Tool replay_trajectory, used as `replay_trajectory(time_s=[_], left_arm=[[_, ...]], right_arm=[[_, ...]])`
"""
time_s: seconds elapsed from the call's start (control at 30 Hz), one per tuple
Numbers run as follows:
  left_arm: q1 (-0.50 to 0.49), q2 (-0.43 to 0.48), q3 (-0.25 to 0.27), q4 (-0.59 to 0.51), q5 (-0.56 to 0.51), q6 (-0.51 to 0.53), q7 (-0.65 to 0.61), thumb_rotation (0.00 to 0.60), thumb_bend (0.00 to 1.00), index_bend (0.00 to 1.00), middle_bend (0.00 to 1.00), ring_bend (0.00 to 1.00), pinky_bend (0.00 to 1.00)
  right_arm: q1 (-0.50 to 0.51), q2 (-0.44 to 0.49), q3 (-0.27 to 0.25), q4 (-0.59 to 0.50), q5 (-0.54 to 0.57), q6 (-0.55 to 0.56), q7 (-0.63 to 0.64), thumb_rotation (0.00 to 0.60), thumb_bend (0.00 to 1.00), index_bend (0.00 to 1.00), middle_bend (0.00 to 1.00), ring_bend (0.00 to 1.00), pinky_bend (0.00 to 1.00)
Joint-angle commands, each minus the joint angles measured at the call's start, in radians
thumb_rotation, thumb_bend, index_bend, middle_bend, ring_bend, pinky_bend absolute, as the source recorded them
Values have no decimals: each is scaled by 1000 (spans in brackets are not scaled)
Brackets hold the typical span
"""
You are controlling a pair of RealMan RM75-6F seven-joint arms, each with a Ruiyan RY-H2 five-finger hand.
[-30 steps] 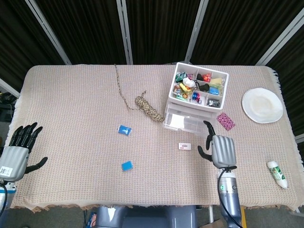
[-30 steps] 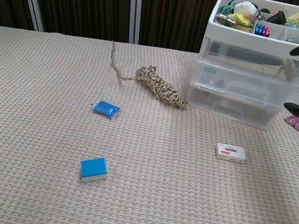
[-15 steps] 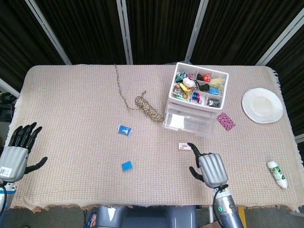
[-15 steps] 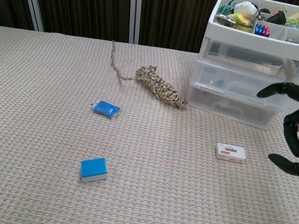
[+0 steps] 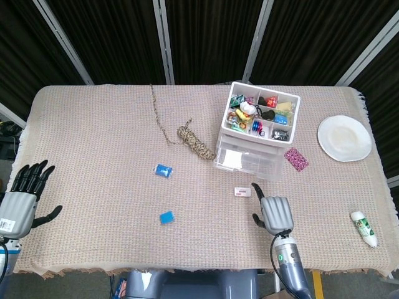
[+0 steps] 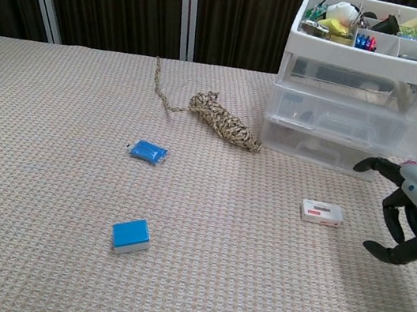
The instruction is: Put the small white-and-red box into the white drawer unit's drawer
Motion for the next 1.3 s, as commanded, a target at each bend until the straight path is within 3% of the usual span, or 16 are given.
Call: replay_trajectory(time_s=[0.03, 0.47, 1.3], left_arm=[[0, 0, 0, 1, -1, 0, -1, 600, 240, 33, 0, 0, 0], [0, 0, 2, -1, 0, -3, -2, 600, 239, 33, 0, 0, 0], [-2, 3, 5, -5, -5, -15, -7, 600, 241, 33, 0, 0, 0]], right_arm=[[11, -26, 32, 34, 48, -26, -20, 600, 183, 137, 734, 762, 714], [30, -107, 81, 174, 115, -69, -16, 600, 216, 237, 754, 784, 714], [84, -258, 156, 356, 152, -117, 10, 600, 255, 314, 769, 797, 714]])
